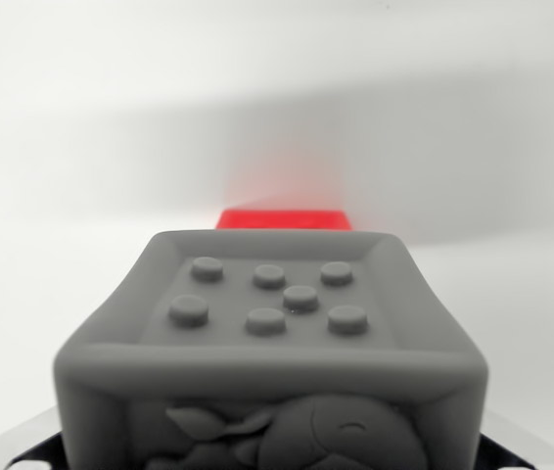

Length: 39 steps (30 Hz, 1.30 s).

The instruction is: Destack cube

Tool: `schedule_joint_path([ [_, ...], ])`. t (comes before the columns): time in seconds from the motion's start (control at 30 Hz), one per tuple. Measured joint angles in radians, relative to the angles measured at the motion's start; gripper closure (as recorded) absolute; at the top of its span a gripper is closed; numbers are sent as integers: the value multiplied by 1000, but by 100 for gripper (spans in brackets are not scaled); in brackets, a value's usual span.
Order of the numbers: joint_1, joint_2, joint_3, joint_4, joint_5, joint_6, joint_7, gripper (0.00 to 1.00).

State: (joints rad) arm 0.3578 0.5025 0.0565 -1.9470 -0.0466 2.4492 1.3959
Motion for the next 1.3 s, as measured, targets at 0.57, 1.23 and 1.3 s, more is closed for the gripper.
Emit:
schedule_joint_path([
  [0.57, -9, 90, -11, 126, 4, -33, 21, 100],
  [1.23, -20, 200, -22, 284, 11, -81, 45, 100],
  [1.3, -21, 209, -23, 297, 12, -86, 47, 100],
])
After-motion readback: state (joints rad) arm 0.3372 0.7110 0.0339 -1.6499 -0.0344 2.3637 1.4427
